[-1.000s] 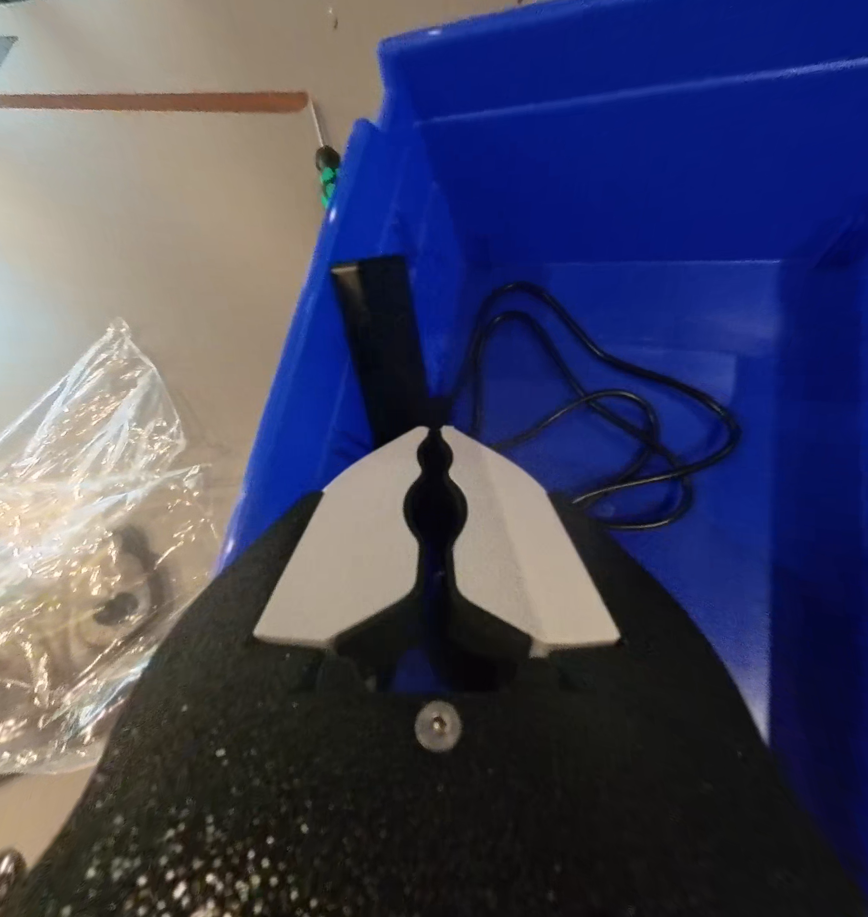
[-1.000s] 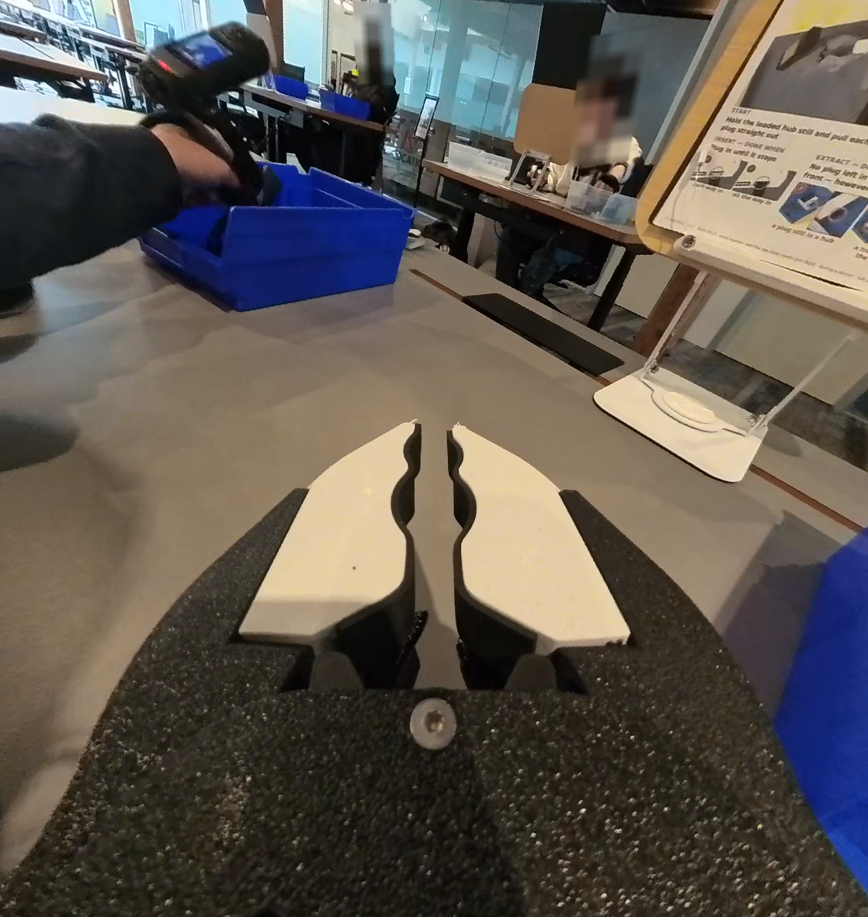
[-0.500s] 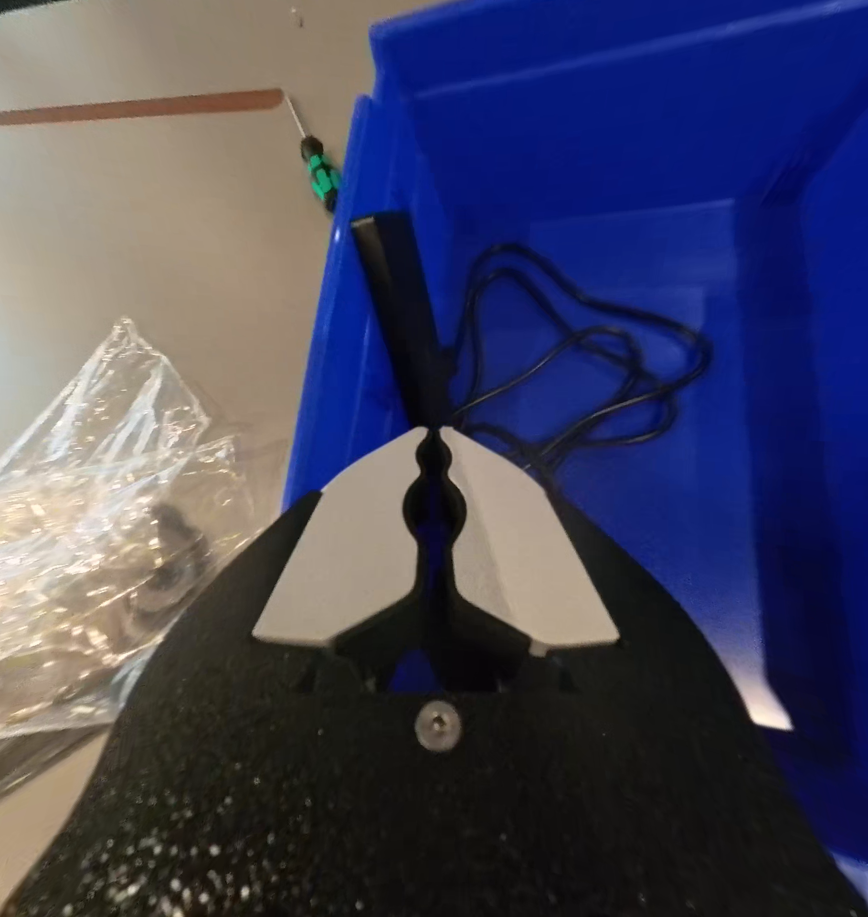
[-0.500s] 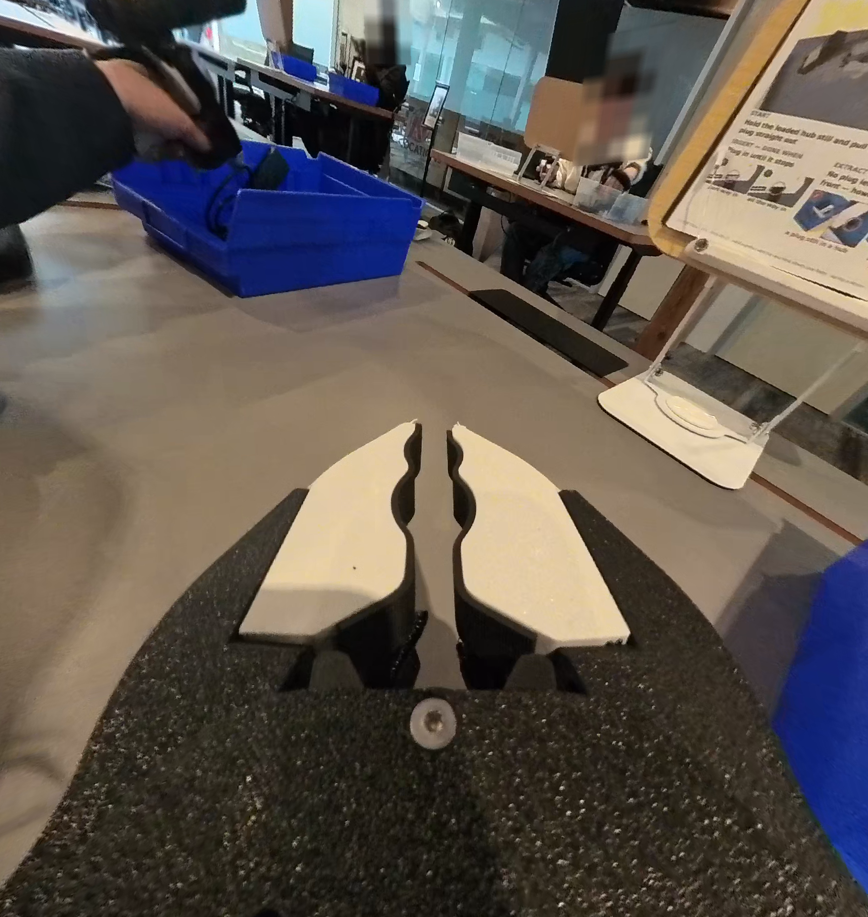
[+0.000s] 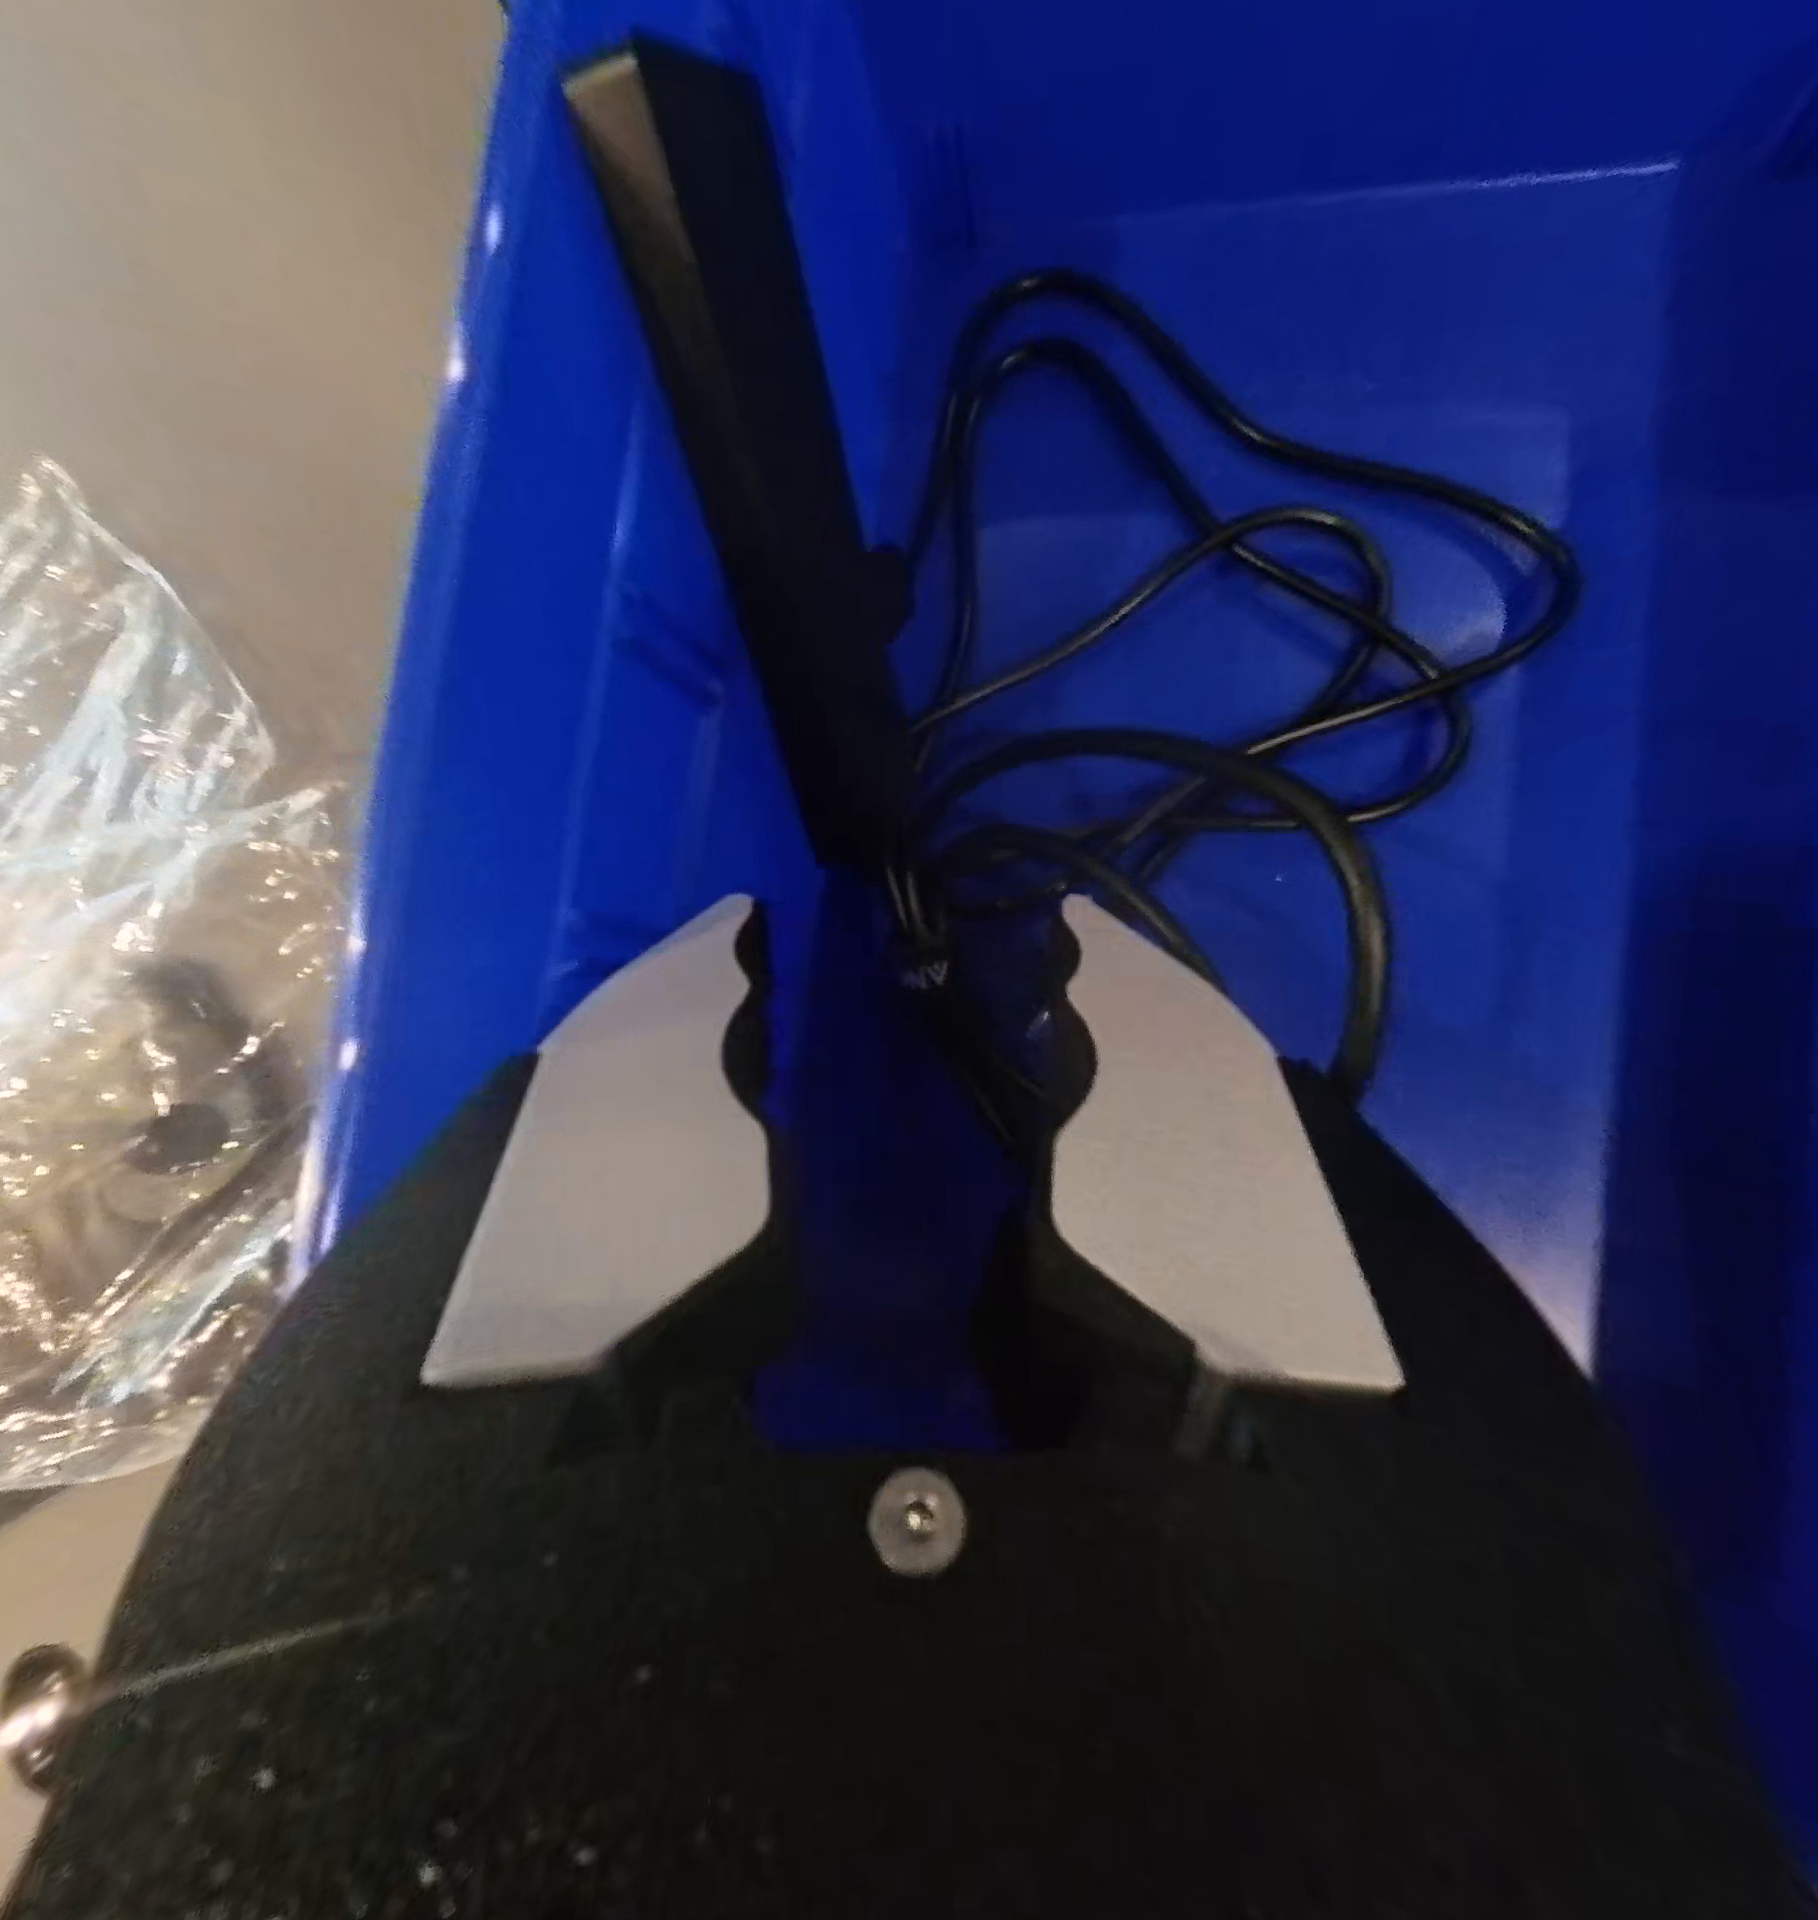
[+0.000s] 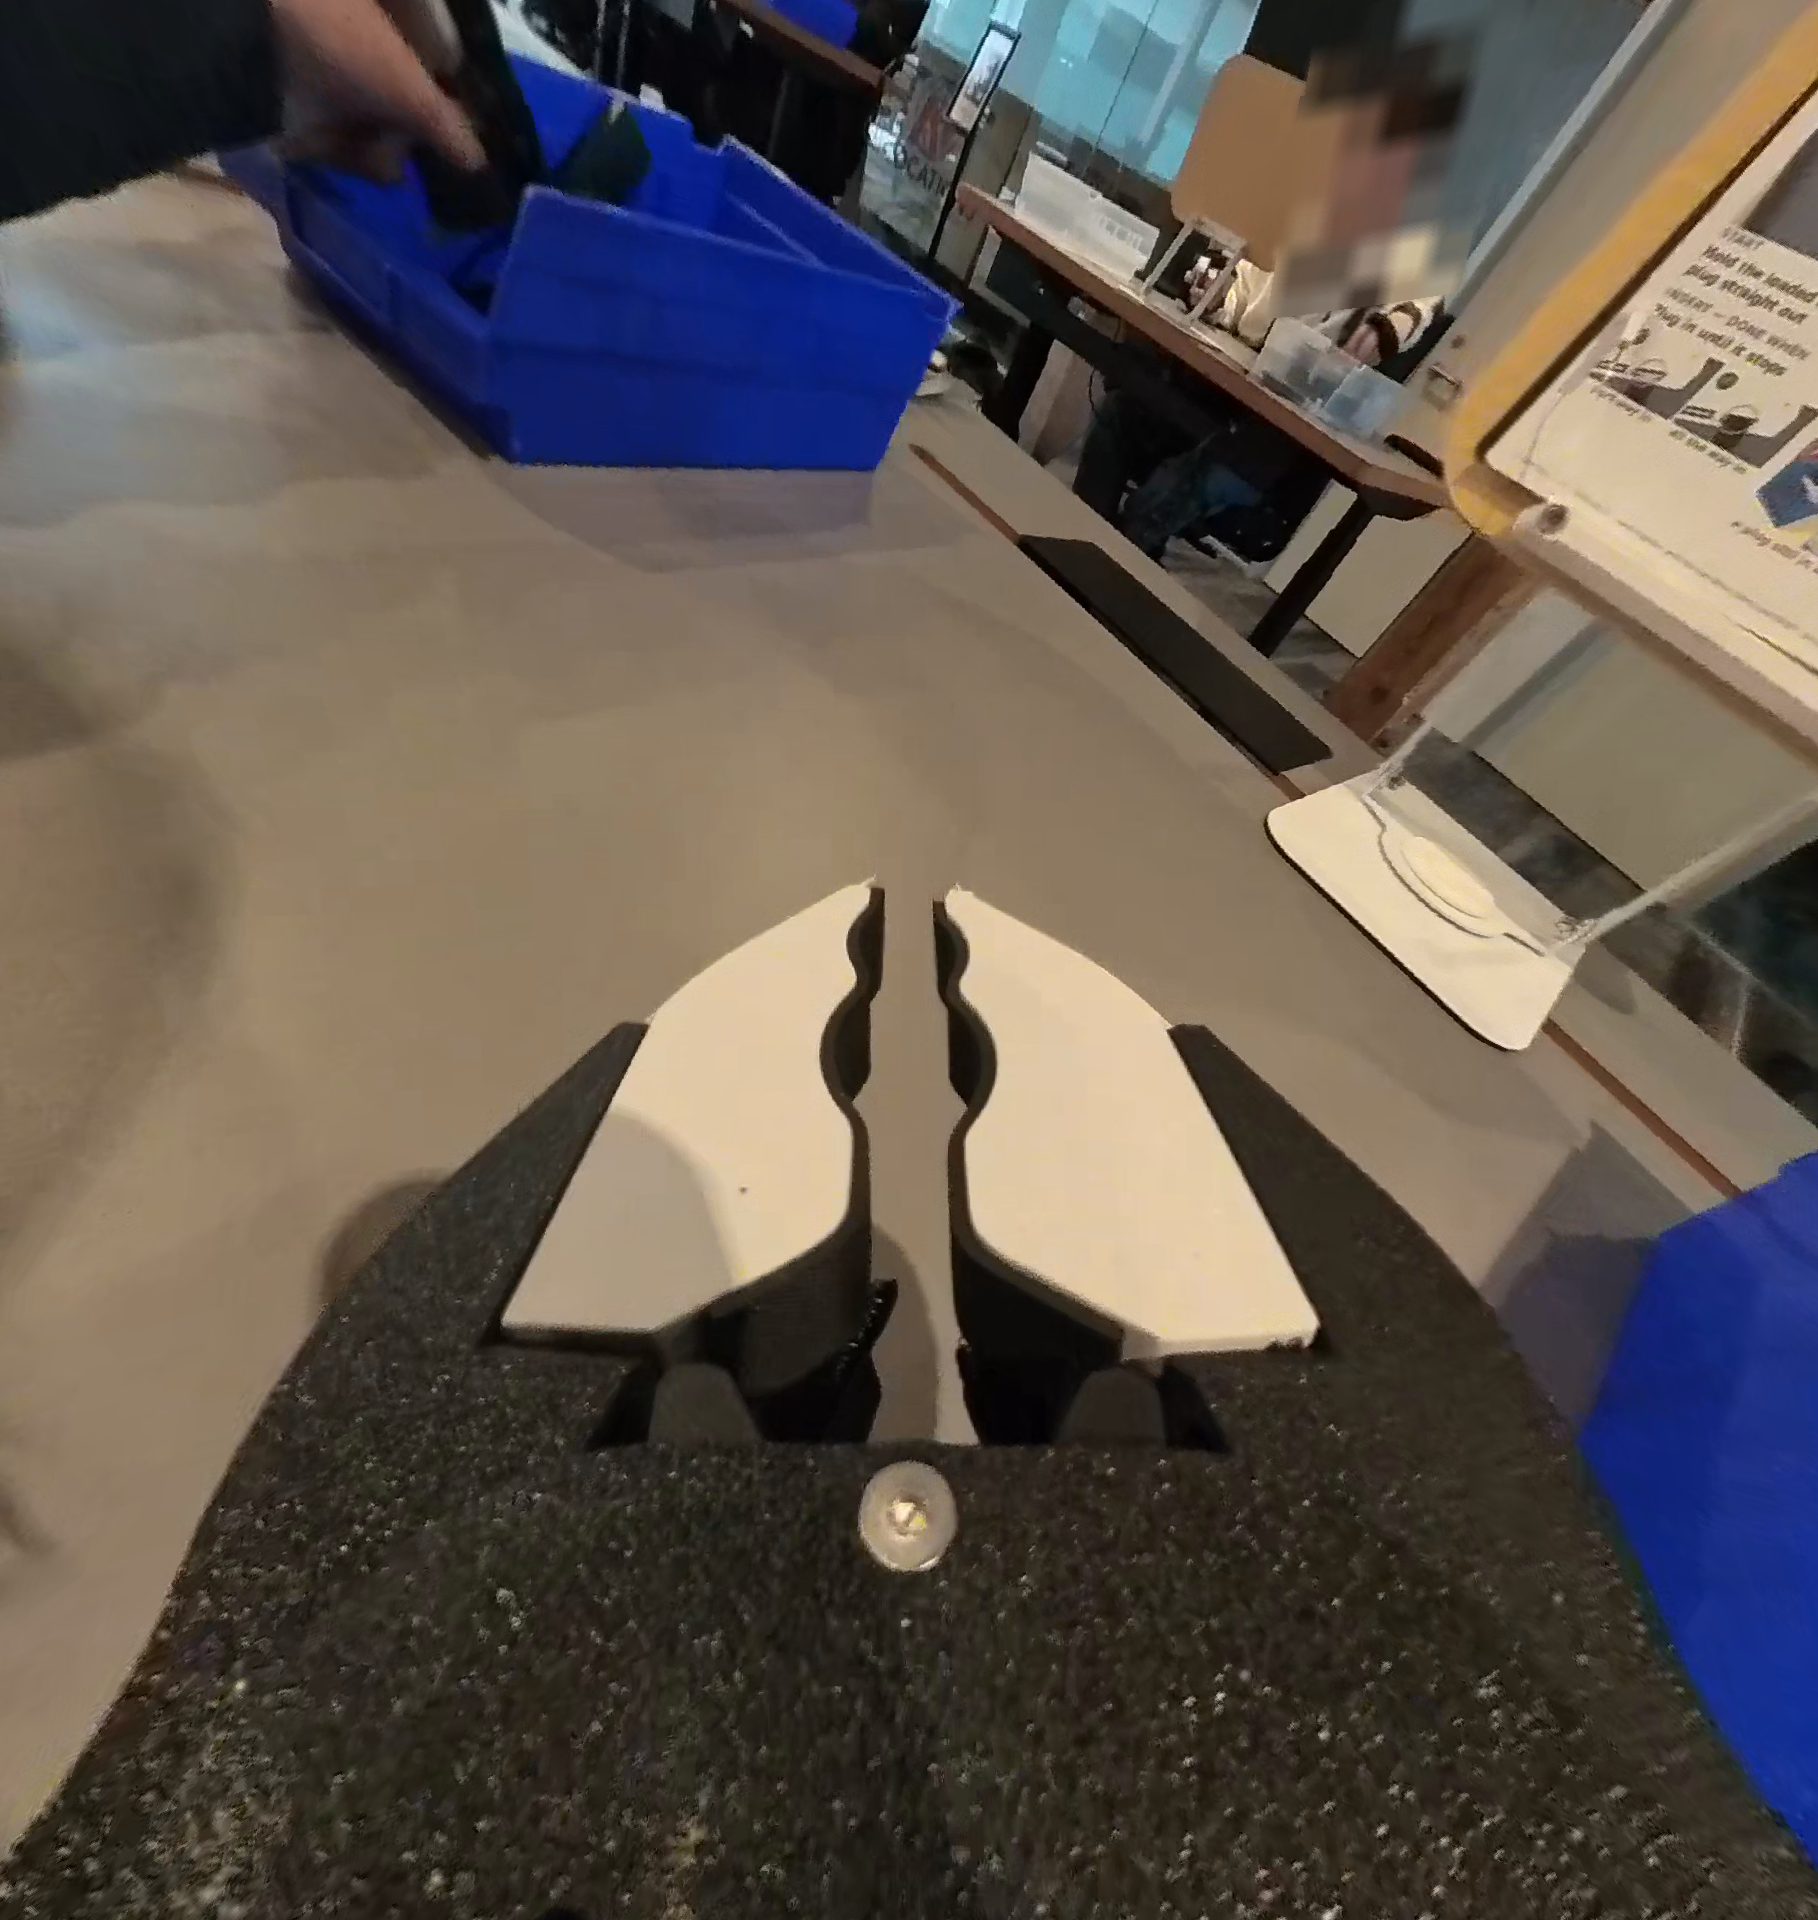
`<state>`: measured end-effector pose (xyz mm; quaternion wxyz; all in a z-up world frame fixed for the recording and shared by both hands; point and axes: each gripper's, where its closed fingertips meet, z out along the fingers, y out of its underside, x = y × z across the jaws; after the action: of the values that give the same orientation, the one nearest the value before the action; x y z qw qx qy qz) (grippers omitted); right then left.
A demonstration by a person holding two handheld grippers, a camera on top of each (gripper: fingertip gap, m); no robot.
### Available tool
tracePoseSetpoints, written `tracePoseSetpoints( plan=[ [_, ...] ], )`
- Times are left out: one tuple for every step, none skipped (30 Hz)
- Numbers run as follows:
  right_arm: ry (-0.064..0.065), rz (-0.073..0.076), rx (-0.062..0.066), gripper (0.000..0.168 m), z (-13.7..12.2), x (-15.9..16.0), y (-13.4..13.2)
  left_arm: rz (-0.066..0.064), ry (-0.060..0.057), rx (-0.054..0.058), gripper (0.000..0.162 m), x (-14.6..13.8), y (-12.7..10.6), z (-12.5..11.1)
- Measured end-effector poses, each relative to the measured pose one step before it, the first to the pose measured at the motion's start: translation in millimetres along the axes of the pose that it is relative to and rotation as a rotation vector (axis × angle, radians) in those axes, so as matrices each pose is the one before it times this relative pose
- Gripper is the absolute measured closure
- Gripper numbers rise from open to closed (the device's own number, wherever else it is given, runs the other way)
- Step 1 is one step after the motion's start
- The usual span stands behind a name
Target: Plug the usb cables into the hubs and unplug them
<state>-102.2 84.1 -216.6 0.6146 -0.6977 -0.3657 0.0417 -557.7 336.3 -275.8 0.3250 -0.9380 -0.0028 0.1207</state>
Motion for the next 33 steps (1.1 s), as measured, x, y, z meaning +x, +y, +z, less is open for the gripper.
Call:
tracePoseSetpoints(
  plan=[
    [0.0008, -0.0135, -0.0102, 0.159, 0.81, -0.84, 1.29, 0.0082, -0.0198, 0.0113, 0.111, -2.06, -2.87, -0.68],
    [0.0011, -0.0121, -0.0093, 0.160, 0.78, -0.59, 1.19, 0.0075, -0.0161, 0.0104, 0.113, -1.48, -3.00, 0.08],
    [0.0005, -0.0101, -0.0084, 0.160, 0.68, -0.57, 1.09, 0.0053, -0.0085, 0.0015, 0.113, -0.45, -2.16, 1.52],
    [-0.0009, -0.0077, -0.0067, 0.160, 0.51, -0.67, 0.82, 0.0038, -0.0019, -0.0042, 0.112, 0.47, -1.55, 2.88],
    [-0.0012, -0.0057, -0.0045, 0.160, 0.39, -0.61, 0.50, 0.0028, 0.0016, -0.0059, 0.112, 1.10, -1.42, 4.26],
    [-0.0004, -0.0045, -0.0030, 0.160, 0.32, -0.34, 0.37, 0.0036, 0.0009, -0.0095, 0.112, 1.10, -0.86, 4.91],
    [0.0010, -0.0033, -0.0021, 0.160, 0.13, -0.04, 0.32, 0.0138, -0.0064, -0.0221, 0.115, 0.13, 0.47, 4.40],
    [0.0013, -0.0017, -0.0012, 0.160, 0.04, 0.10, 0.14, 0.0163, -0.0117, -0.0132, 0.117, -0.21, -1.07, 3.25],
    [0.0006, -0.0004, -0.0006, 0.160, -0.06, 0.13, 0.21, 0.0190, -0.0118, -0.0045, 0.117, 0.17, -2.00, 2.44],
    [0.0003, 0.0006, -0.0001, 0.160, 0.00, 0.17, -0.02, 0.0305, -0.0186, -0.0057, 0.119, -0.82, -1.30, 2.26],
    [-0.0007, 0.0005, 0.0002, 0.160, -0.03, -0.06, 0.03, 0.0488, -0.0329, -0.0084, 0.124, -2.89, -0.40, 2.25],
    [-0.0011, -0.0004, -0.0002, 0.160, 0.14, -0.18, 0.07, 0.0634, -0.0295, -0.0032, 0.128, -2.32, -0.60, 1.81],
    [-0.0005, -0.0015, -0.0013, 0.160, 0.03, -0.15, 0.14, 0.0598, -0.0270, 0.0070, 0.135, -2.33, -1.52, 1.17],
    [0.0001, -0.0027, -0.0021, 0.160, 0.26, -0.22, 0.27, 0.0443, -0.0035, 0.0178, 0.140, 0.00, -2.72, 0.16],
    [0.0004, -0.0034, -0.0032, 0.160, 0.26, -0.07, 0.41, 0.0197, 0.0206, 0.0234, 0.146, 2.13, -3.32, -0.92],
    [0.0002, -0.0034, -0.0036, 0.160, 0.28, -0.17, 0.41, 0.0001, 0.0299, 0.0066, 0.146, 2.66, -1.12, -0.48],
    [-0.0006, -0.0034, -0.0035, 0.160, 0.30, -0.30, 0.61, -0.0044, 0.0112, 0.0058, 0.146, -0.15, -0.41, -0.69],
    [-0.0009, -0.0028, -0.0038, 0.160, 0.33, -0.28, 0.57, -0.0044, 0.0114, 0.0195, 0.146, -0.17, -1.29, -1.56],
    [-0.0006, -0.0019, -0.0028, 0.160, 0.25, -0.25, 0.40, -0.0061, 0.0130, 0.0234, 0.146, 0.27, -1.34, -2.44],
    [-0.0007, -0.0011, -0.0014, 0.160, 0.22, -0.13, 0.24, -0.0062, 0.0070, 0.0286, 0.147, -0.48, -1.66, -3.16],
    [-0.0013, -0.0001, -0.0007, 0.160, 0.11, -0.21, 0.12, -0.0073, 0.0121, 0.0322, 0.146, 0.26, -2.10, -3.70],
    [-0.0019, 0.0007, -0.0003, 0.160, 0.22, -0.30, 0.07, -0.0123, 0.0121, 0.0313, 0.146, 0.25, -2.31, -4.35],
    [-0.0014, 0.0002, -0.0007, 0.160, 0.19, -0.19, 0.12, -0.0120, 0.0058, 0.0330, 0.147, -0.39, -2.91, -5.16],
    [-0.0001, -0.0005, -0.0013, 0.160, 0.23, -0.10, 0.23, -0.0092, -0.0016, 0.0367, 0.147, -1.25, -3.99, -6.49],
    [0.0009, -0.0011, -0.0007, 0.160, 0.14, 0.09, 0.20, -0.0051, -0.0068, 0.0439, 0.147, -1.94, -5.71, -7.84],
    [0.0013, -0.0016, 0.0012, 0.161, 0.08, 0.11, -0.13, -0.0073, -0.0069, 0.0479, 0.147, -2.13, -7.40, -8.93],
    [0.0013, -0.0012, 0.0021, 0.161, 0.00, 0.12, -0.41, -0.0127, -0.0043, 0.0496, 0.147, -2.12, -9.22, -9.68],
    [0.0027, -0.0006, 0.0027, 0.161, -0.16, 0.38, -0.47, -0.0154, -0.0007, 0.0537, 0.147, -2.02, -11.26, -10.34],
    [0.0033, -0.0003, 0.0035, 0.161, -0.12, 0.46, -0.44, -0.0141, -0.0019, 0.0549, 0.147, -2.51, -13.15, -10.72],
    [0.0026, 0.0009, 0.0035, 0.162, -0.25, 0.47, -0.40, -0.0082, -0.0060, 0.0575, 0.147, -3.09, -15.37, -11.28],
    [0.0023, 0.0020, 0.0035, 0.162, -0.19, 0.46, -0.50, -0.0073, -0.0055, 0.0609, 0.148, -3.06, -17.65, -11.43],
    [0.0018, 0.0023, 0.0039, 0.162, -0.29, 0.39, -0.50, -0.0110, 0.0042, 0.0641, 0.148, -1.71, -19.78, -11.44],
    [0.0015, 0.0025, 0.0042, 0.163, -0.24, 0.45, -0.48, -0.0164, 0.0178, 0.0660, 0.148, 0.50, -21.54, -11.39]
  ],
)
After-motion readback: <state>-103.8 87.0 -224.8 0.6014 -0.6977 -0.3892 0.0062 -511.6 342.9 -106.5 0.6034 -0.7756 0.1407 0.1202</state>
